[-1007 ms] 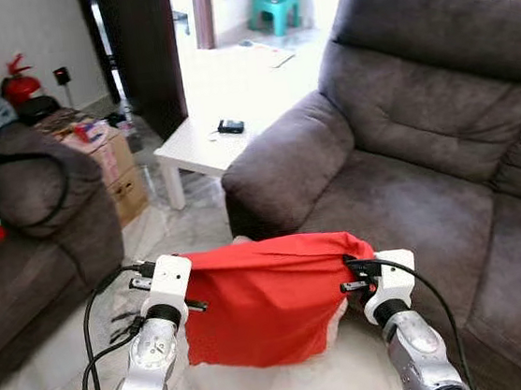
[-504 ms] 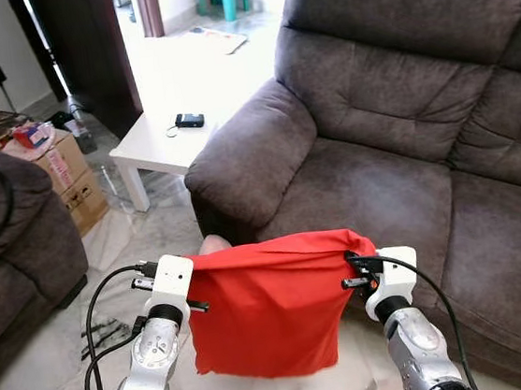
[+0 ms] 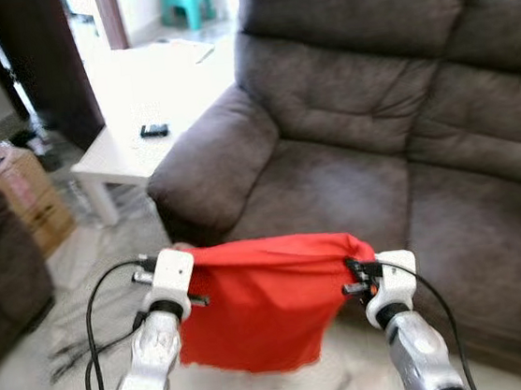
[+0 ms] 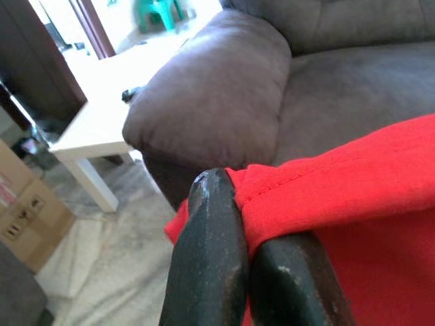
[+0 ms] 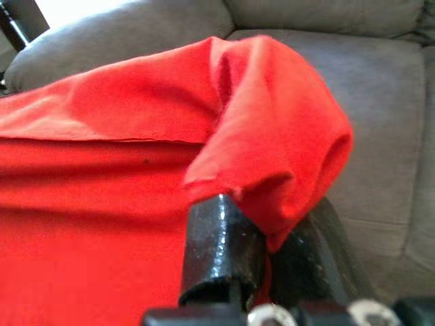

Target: Move the pillow to the sofa from floor

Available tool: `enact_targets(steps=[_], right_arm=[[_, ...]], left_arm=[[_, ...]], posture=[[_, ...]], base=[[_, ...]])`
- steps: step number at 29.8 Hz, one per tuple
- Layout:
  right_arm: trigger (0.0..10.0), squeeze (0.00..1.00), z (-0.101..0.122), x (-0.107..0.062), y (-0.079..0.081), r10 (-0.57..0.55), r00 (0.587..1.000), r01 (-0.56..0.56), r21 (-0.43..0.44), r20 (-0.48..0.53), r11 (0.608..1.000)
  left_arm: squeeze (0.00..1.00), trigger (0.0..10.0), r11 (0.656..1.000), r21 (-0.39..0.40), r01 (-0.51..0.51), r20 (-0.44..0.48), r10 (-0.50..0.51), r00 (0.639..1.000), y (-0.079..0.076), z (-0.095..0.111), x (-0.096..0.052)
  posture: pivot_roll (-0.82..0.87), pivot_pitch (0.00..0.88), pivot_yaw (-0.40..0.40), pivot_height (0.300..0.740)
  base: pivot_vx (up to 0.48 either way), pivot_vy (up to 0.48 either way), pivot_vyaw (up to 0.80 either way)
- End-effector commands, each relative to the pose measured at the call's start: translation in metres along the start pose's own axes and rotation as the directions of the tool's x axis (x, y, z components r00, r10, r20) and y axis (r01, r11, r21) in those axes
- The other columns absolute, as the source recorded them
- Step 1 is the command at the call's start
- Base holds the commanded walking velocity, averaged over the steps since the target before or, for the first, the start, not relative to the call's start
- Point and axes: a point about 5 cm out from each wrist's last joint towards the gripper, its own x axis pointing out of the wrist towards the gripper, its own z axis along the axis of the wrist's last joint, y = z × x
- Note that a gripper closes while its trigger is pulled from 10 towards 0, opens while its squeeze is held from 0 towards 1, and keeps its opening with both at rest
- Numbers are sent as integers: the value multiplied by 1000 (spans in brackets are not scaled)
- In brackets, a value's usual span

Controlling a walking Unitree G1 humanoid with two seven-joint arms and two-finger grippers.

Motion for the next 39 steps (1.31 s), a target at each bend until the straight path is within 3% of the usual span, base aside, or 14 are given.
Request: enact_targets(steps=[1,8,16,29,39], right_arm=[[10000,0,15,3,-13,-64,995,63,11,77,998],[10000,0,16,3,-14,-72,994,71,18,76,997],[10000,0,16,4,-14,-70,995,70,11,75,998],[10000,0,18,4,-15,-84,993,82,19,86,996],[10000,0,17,3,-17,-91,992,91,13,84,996]], left_arm=[[0,10000,998,4,-59,64,59,996,15,11,4],[0,10000,998,6,-59,69,58,996,15,12,5],[0,10000,998,7,-58,69,57,996,15,12,5],[0,10000,998,5,-62,72,61,996,16,13,6],[0,10000,998,5,-62,72,61,996,16,12,5]], posture=[[76,0,-90,740],[75,0,-87,740],[76,0,-85,740],[74,0,-84,740],[74,0,-86,740]], base=[[0,-277,0],[0,-280,0],[0,-280,-738],[0,-280,0],[0,-280,-361]])
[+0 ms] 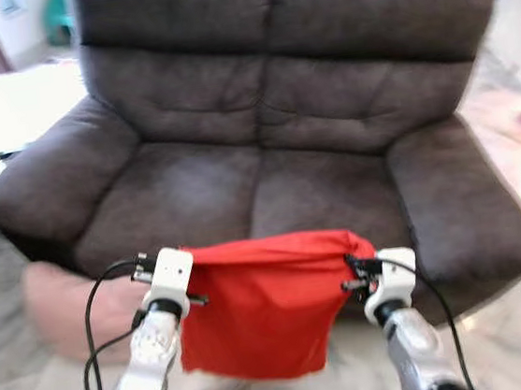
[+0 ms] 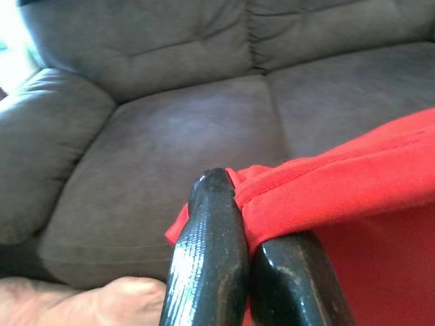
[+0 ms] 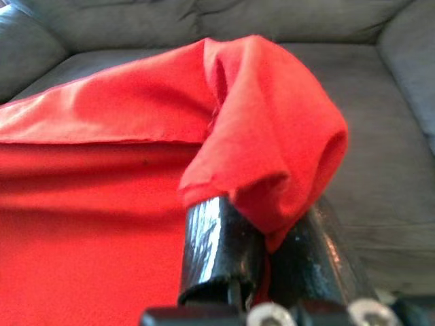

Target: Move the pillow to the sofa from floor

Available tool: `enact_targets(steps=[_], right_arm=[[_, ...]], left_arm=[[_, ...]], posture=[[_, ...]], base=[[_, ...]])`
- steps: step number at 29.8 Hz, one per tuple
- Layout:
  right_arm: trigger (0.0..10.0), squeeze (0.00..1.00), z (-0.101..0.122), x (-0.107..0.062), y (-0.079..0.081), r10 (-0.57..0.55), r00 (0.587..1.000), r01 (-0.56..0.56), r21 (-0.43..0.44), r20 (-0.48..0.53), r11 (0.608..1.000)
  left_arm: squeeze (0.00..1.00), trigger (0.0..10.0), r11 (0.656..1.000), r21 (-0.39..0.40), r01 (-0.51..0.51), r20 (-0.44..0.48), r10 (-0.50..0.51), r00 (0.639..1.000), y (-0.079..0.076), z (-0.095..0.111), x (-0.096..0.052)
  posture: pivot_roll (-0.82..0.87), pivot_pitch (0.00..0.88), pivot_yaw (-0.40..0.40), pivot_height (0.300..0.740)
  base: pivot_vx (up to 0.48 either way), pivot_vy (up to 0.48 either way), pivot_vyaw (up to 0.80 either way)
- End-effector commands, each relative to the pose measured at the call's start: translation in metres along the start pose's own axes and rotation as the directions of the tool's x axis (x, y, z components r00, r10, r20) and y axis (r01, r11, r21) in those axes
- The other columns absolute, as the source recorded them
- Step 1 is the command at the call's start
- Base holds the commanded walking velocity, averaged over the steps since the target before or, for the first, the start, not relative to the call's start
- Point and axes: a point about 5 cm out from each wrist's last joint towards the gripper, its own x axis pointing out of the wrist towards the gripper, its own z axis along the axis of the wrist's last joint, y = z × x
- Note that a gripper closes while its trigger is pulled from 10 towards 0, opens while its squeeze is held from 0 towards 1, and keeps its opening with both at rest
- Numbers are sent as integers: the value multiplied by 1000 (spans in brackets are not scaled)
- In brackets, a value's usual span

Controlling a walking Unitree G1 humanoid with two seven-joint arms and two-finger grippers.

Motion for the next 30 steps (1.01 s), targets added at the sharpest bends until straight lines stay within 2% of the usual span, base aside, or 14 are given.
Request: enact_targets(steps=[1,15,30], right_arm=[[10000,0,15,0,-19,-85,993,85,8,77,996],[10000,0,17,2,-18,-77,994,77,3,83,997],[10000,0,17,2,-17,-71,994,72,0,84,997]], left_arm=[[0,10000,998,-4,-62,70,62,996,14,14,5],[0,10000,998,-6,-60,74,61,995,12,13,5],[0,10000,997,-10,-72,83,72,994,15,15,5]], posture=[[73,0,-86,740],[70,0,-88,740],[70,0,-87,740]], base=[[0,-281,0],[0,-275,0],[0,-101,0]])
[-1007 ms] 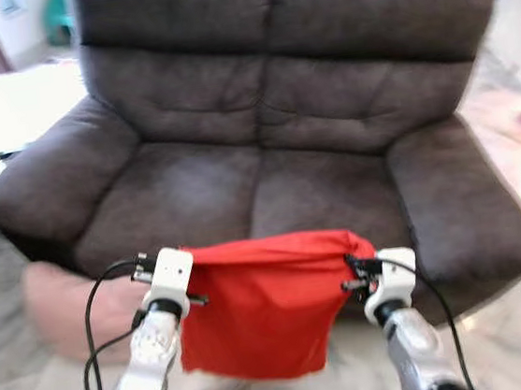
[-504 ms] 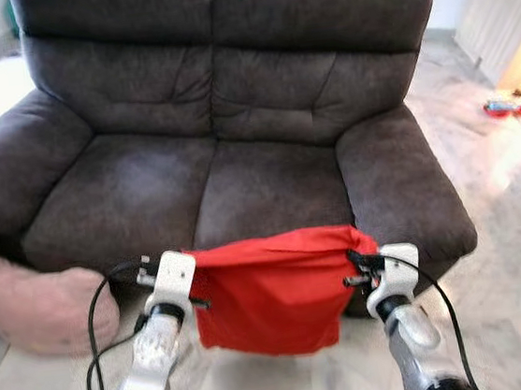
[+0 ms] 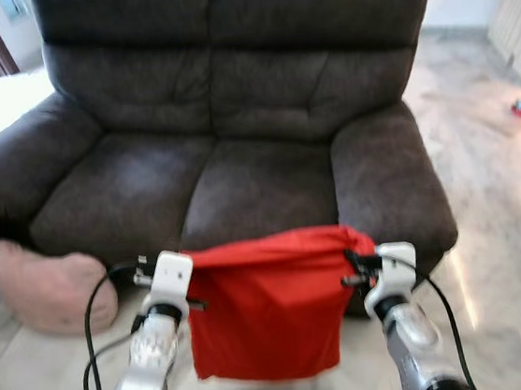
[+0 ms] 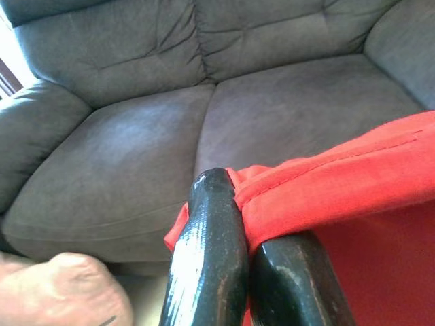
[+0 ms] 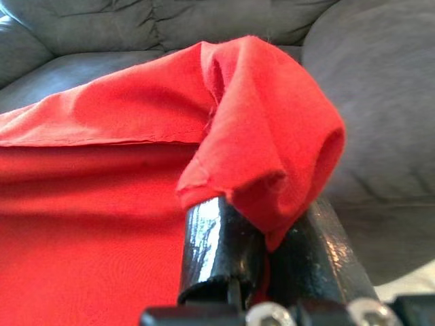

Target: Move the pillow to the sofa from floor

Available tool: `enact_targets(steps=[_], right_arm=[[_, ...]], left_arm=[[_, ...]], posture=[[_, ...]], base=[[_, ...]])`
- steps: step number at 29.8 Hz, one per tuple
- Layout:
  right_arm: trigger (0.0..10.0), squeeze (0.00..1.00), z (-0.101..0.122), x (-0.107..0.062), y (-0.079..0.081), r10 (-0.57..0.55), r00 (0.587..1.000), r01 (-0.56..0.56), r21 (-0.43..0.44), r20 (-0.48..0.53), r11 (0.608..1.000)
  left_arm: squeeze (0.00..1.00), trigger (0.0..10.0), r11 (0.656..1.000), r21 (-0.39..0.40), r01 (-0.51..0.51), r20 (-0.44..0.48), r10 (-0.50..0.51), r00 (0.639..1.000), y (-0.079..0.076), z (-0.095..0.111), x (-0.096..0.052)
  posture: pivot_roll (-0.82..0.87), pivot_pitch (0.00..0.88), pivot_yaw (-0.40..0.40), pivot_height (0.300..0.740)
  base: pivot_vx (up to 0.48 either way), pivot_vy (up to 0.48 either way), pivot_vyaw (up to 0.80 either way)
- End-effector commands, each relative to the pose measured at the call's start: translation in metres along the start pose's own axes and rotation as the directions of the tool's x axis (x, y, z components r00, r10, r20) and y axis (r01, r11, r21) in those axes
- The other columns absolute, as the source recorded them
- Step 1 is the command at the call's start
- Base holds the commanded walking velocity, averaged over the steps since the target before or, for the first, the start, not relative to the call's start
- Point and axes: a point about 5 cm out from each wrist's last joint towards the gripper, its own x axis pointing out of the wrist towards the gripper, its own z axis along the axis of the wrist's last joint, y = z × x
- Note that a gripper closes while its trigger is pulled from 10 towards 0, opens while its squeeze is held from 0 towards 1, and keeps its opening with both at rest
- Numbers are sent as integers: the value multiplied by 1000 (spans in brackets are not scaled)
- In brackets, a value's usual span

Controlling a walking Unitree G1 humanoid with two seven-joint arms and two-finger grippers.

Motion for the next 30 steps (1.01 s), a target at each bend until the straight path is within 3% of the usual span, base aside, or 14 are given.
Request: enact_targets(steps=[1,18,30], right_arm=[[10000,0,17,3,-13,-64,995,63,9,83,998],[10000,0,16,3,-13,-66,995,65,14,81,998],[10000,0,17,4,-13,-72,994,70,25,81,997]], left_arm=[[0,10000,997,-4,-81,79,81,994,19,14,5],[0,10000,994,-39,-104,89,107,990,19,17,3],[0,10000,993,-43,-109,82,112,990,20,17,3]], posture=[[72,0,-90,740],[71,0,-89,740],[71,0,-88,740]], base=[[0,0,0],[0,0,0],[0,439,-480]])
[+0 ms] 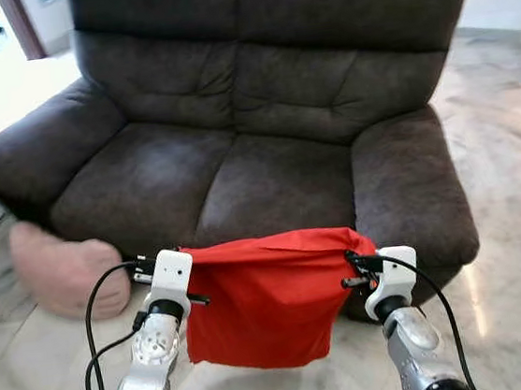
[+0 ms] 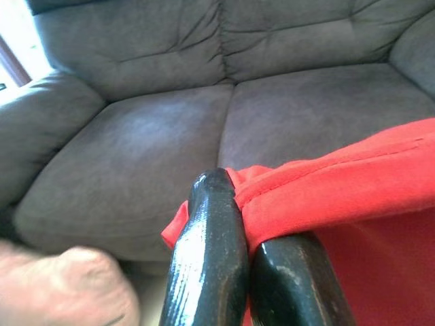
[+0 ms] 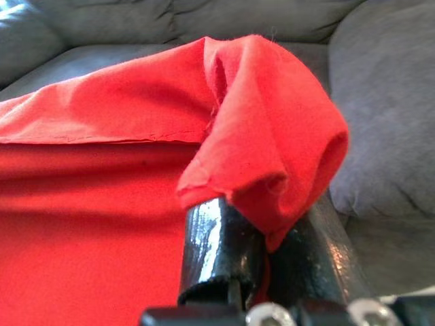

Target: Move the pillow to the sofa from floor

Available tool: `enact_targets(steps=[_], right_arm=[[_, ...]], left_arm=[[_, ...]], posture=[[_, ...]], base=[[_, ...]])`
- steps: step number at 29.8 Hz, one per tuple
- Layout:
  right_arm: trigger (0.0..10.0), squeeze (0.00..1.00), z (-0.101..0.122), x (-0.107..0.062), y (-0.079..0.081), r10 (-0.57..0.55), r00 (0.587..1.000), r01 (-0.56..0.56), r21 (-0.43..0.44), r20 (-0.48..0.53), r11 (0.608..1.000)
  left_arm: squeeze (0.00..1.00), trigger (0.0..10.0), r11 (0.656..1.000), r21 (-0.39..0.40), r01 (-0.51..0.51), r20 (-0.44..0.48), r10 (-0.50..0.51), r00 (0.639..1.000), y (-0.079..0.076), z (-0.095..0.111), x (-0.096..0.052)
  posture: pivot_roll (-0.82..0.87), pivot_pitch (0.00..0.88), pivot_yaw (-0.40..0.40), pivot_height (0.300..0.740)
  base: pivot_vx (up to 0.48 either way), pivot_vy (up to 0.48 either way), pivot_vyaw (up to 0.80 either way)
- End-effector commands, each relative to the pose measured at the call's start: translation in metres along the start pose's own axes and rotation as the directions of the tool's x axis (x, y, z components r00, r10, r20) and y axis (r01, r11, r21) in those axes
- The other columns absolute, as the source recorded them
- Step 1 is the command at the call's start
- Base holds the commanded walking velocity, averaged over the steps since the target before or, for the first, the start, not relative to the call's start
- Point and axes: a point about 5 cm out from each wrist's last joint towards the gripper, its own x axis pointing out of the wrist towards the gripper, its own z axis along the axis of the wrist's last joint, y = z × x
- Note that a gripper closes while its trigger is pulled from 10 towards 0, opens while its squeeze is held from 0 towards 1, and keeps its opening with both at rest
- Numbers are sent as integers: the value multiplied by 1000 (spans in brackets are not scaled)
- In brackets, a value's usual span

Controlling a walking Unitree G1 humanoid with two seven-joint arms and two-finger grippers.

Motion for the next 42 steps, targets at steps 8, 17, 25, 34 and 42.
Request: enact_targets(steps=[8,17,25,34,42], right_arm=[[10000,0,16,3,-13,-71,994,70,16,81,997],[10000,0,21,4,-14,-75,992,74,12,100,997],[10000,0,32,7,-12,-56,986,57,2,159,998],[10000,0,54,11,-5,-21,967,32,-36,252,999],[10000,0,81,13,-2,3,936,33,-99,351,995]], left_arm=[[0,10000,996,-7,-84,79,85,993,18,15,4],[0,10000,998,0,-66,136,65,989,20,28,6],[0,10000,997,-4,-76,146,76,986,20,31,5],[0,10000,995,47,-90,195,79,978,21,41,4],[0,10000,985,132,-115,249,79,965,27,52,5]], posture=[[71,0,-86,740],[76,0,-84,740],[75,0,-81,740],[74,0,-77,740],[78,0,-81,740]], base=[[0,0,0],[0,0,0],[0,0,0],[0,0,0],[240,0,0]])
